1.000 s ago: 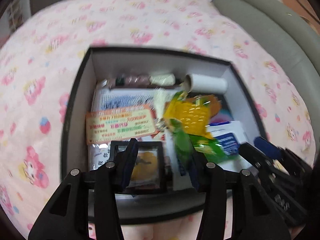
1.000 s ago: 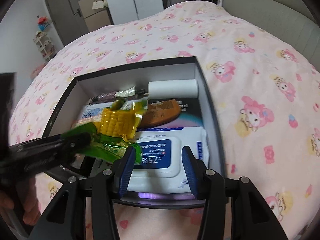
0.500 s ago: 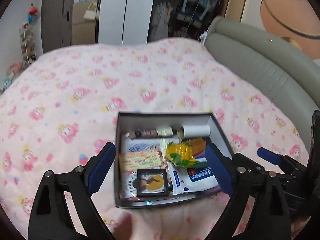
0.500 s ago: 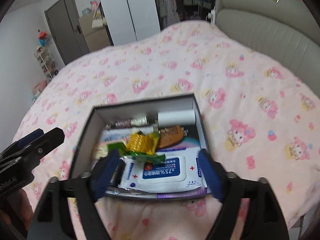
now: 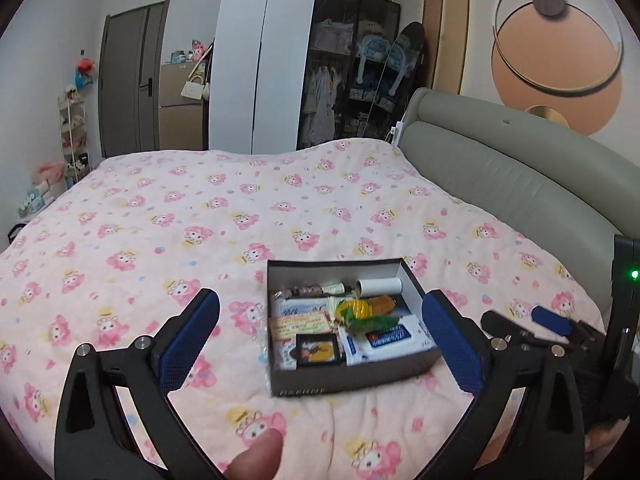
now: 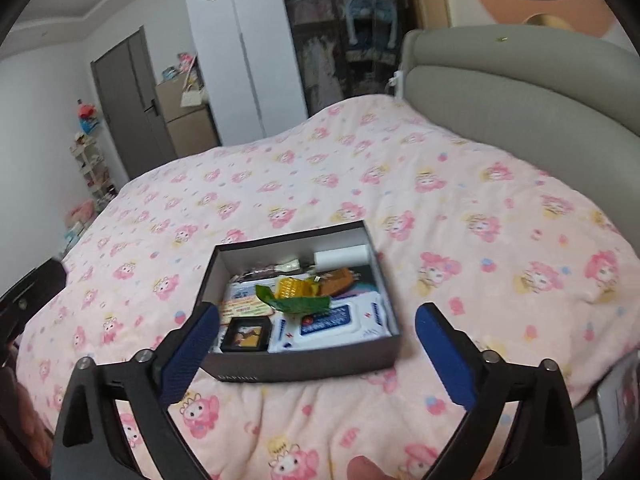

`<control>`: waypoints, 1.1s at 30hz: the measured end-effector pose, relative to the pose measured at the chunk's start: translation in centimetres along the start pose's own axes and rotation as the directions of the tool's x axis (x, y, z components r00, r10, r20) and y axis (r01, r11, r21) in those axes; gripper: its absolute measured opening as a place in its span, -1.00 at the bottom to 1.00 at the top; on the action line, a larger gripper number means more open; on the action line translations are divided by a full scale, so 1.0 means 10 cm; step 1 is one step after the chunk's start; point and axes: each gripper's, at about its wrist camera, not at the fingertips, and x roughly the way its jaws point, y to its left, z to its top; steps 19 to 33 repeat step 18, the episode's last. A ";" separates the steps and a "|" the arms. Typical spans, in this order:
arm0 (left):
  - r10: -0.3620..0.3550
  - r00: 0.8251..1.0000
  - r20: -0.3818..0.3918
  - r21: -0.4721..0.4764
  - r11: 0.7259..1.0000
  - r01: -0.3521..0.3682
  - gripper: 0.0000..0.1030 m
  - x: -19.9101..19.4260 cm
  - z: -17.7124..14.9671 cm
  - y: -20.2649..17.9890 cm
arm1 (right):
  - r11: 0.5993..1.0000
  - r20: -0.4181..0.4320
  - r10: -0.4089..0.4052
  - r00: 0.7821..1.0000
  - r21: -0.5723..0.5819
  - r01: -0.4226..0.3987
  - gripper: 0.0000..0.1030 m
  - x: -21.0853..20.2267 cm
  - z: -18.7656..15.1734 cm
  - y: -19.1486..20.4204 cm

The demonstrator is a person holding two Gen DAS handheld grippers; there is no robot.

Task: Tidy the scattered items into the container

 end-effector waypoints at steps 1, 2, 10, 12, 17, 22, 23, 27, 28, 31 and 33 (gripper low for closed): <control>0.001 1.000 -0.002 0.002 1.000 -0.001 0.99 -0.06 -0.06 -0.01 | 1.000 0.004 -0.008 1.000 0.001 0.008 0.93 -0.05 -0.04 -0.01; -0.002 1.000 -0.012 -0.002 1.000 0.002 0.99 -0.09 -0.12 -0.01 | 1.000 0.007 -0.016 1.000 0.000 0.016 0.94 -0.10 -0.10 -0.01; -0.037 0.994 -0.102 -0.034 0.999 0.033 0.99 -0.17 -0.63 -0.06 | 0.997 -0.012 -0.038 0.999 -0.066 0.037 0.94 -0.29 -0.61 0.12; -0.058 0.990 -0.129 -0.040 0.998 0.053 0.99 -0.14 -0.72 -0.07 | 0.997 -0.024 -0.029 0.999 -0.070 0.027 0.94 -0.31 -0.70 0.14; -0.062 0.990 -0.130 -0.025 0.998 0.059 0.99 -0.18 -0.79 -0.11 | 0.999 -0.021 -0.009 1.000 -0.053 0.008 0.94 -0.34 -0.79 0.15; -0.065 0.990 -0.125 -0.023 0.998 0.063 0.99 -0.19 -0.79 -0.12 | 0.999 -0.018 -0.008 1.000 -0.048 0.007 0.94 -0.35 -0.80 0.15; -0.065 0.990 -0.125 -0.023 0.998 0.063 0.99 -0.19 -0.79 -0.12 | 0.999 -0.018 -0.008 1.000 -0.048 0.007 0.94 -0.35 -0.80 0.15; -0.065 0.990 -0.125 -0.023 0.998 0.063 0.99 -0.19 -0.79 -0.12 | 0.999 -0.018 -0.008 1.000 -0.048 0.007 0.94 -0.35 -0.80 0.15; -0.065 0.990 -0.125 -0.023 0.998 0.063 0.99 -0.19 -0.79 -0.12 | 0.999 -0.018 -0.008 1.000 -0.048 0.007 0.94 -0.35 -0.80 0.15; -0.065 0.990 -0.125 -0.023 0.998 0.063 0.99 -0.19 -0.79 -0.12 | 0.999 -0.018 -0.008 1.000 -0.048 0.007 0.94 -0.35 -0.80 0.15; -0.065 0.990 -0.125 -0.023 0.998 0.063 0.99 -0.19 -0.79 -0.12 | 0.999 -0.018 -0.008 1.000 -0.048 0.007 0.94 -0.35 -0.80 0.15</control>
